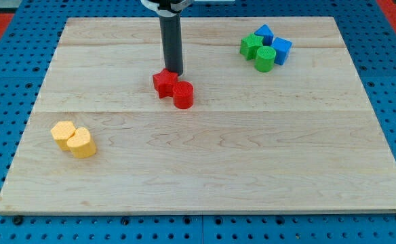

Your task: Push the yellow blocks into the red blocks

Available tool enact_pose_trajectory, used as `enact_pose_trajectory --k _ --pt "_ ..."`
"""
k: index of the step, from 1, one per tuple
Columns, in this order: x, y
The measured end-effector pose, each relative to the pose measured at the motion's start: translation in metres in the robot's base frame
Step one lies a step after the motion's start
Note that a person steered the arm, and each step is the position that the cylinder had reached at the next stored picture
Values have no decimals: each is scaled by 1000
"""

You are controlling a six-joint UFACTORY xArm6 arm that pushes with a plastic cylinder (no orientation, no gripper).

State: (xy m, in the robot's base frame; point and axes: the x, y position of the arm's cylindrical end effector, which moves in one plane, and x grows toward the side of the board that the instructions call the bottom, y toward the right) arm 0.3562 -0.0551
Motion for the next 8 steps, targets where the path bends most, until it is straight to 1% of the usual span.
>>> enact_pose_trajectory --k 1,2,3,4,5,6,7,8 --pt "9 -61" --pt "36 -41" --pt "38 -143" --pt "77 -208" --pt "152 -197" --pt "163 -144" --pt "124 -94" --pt "108 -108"
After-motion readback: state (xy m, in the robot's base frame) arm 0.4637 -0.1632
